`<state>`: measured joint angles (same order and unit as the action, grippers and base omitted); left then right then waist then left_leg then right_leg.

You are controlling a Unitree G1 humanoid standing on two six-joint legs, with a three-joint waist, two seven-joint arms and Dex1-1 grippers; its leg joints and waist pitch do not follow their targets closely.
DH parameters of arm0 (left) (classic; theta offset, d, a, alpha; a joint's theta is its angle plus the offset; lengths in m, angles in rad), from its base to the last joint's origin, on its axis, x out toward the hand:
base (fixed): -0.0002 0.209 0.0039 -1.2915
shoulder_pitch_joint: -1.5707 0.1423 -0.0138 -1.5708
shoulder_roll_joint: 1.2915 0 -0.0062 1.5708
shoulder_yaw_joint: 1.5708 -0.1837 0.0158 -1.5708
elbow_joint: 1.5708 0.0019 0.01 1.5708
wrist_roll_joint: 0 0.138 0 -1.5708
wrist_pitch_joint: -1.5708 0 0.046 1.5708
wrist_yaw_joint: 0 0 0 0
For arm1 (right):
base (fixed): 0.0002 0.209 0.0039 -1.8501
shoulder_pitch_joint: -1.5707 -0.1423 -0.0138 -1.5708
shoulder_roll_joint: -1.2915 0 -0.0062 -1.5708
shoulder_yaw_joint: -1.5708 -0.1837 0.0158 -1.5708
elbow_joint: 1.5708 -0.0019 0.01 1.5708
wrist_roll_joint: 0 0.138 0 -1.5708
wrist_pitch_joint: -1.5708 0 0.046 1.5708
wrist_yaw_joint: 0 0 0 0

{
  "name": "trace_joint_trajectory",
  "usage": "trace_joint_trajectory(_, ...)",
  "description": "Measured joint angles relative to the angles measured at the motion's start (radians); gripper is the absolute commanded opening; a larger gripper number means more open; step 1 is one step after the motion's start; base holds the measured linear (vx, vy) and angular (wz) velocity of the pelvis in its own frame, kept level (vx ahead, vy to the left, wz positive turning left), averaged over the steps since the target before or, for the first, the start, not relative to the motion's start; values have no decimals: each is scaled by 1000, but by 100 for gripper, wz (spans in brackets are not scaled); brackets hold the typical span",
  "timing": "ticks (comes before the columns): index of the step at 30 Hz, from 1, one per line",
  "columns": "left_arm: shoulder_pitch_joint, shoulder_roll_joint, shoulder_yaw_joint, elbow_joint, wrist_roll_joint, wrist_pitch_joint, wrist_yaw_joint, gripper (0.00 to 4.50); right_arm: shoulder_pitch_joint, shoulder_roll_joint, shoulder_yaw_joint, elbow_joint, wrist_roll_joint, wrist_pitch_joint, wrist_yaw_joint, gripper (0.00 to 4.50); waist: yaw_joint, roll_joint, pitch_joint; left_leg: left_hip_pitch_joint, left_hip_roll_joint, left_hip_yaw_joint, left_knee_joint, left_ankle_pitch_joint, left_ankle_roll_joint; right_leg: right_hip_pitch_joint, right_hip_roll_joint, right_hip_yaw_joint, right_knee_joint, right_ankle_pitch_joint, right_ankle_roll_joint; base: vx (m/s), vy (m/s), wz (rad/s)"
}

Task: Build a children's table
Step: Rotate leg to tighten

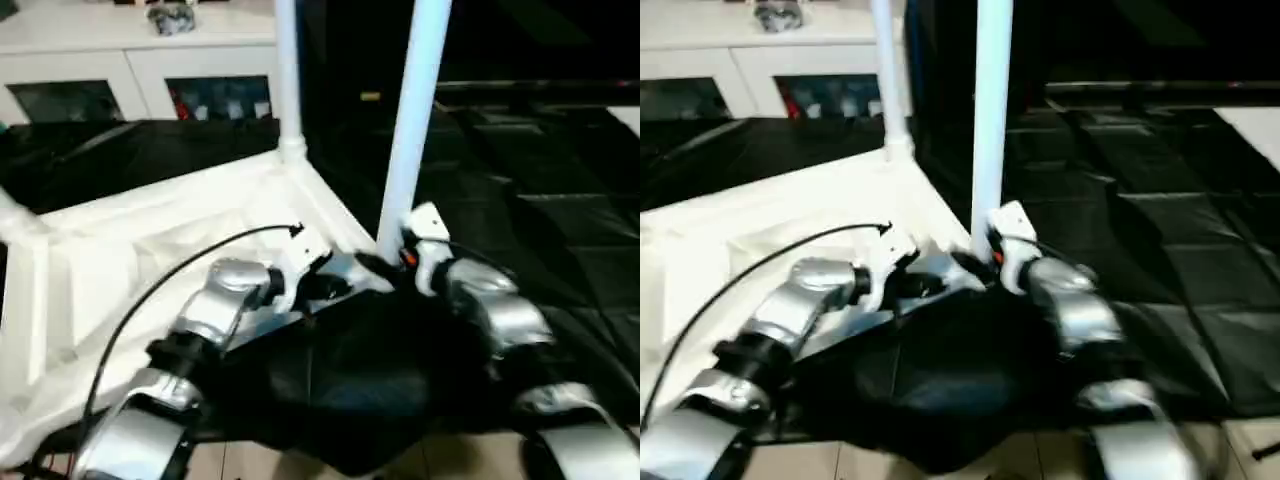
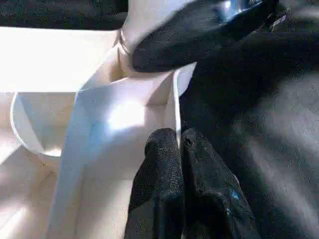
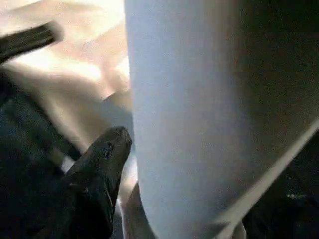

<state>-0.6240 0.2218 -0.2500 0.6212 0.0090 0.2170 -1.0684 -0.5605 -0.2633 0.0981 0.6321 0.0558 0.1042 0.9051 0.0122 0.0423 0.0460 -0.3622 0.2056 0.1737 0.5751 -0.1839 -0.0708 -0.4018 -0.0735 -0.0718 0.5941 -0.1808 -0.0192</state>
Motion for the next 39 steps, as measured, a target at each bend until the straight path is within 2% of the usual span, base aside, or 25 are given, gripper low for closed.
trace_joint_trajectory(3,8,42,-15,-24,-9,-10,-91,0,31,-52,32,-45,22,8,135,311,19,3,0,-3,1,0,0,0,0,-2,0,-1,0,0,-1,0,0,0)
trace_joint_trajectory(6,25,69,-24,-44,-17,-23,-164,0,58,-85,53,-88,42,35,234,311,28,3,0,-3,1,0,2,0,0,-2,-1,-1,0,0,-1,0,0,0)
trace_joint_trajectory(10,32,93,-48,-59,-30,-21,-229,0,83,-120,78,-142,62,80,319,311,32,4,1,-1,0,2,6,-3,-5,-1,-1,1,1,0,-1,0,0,0)
trace_joint_trajectory(12,32,105,-57,-61,-36,-18,-255,0,88,-130,91,-161,65,95,348,279,33,4,1,-1,1,1,7,-3,-5,-1,-1,2,2,0,-1,0,0,0)
trace_joint_trajectory(15,39,120,-64,-79,-38,-5,-289,0,94,-139,105,-179,69,112,375,266,34,4,1,-1,1,1,7,-3,-5,0,-1,1,2,0,-1,0,0,0)
trace_joint_trajectory(17,40,123,-64,-80,-38,-3,-296,0,97,-140,106,-184,69,113,379,252,34,4,1,-1,1,1,7,-3,-5,0,-1,1,2,0,-1,0,0,0)
trace_joint_trajectory(23,41,119,-63,-82,-37,-3,-284,0,101,-132,104,-197,72,129,374,249,36,4,1,-2,1,1,7,-3,-5,0,-1,1,2,0,-1,0,0,0)
trace_joint_trajectory(25,41,105,-55,-73,-35,-1,-247,0,112,-118,82,-196,77,133,332,249,40,5,0,-1,1,1,8,-3,-5,1,-1,2,3,0,-1,0,0,0)
trace_joint_trajectory(28,38,82,-31,-52,-28,4,-173,0,107,-61,40,-161,70,135,217,248,38,6,0,5,0,1,9,-3,-5,4,-1,2,4,0,-1,0,0,0)
trace_joint_trajectory(36,-8,-71,31,34,14,64,148,0,-2,113,-92,31,26,124,-283,248,-9,5,0,12,-2,1,12,-2,-6,11,-3,4,-1,-3,4,0,0,0)
trace_joint_trajectory(39,-18,-103,40,50,17,72,213,0,-29,145,-106,73,12,110,-393,248,-10,6,0,13,-2,0,12,-2,-6,12,-3,3,-1,-3,4,0,0,0)
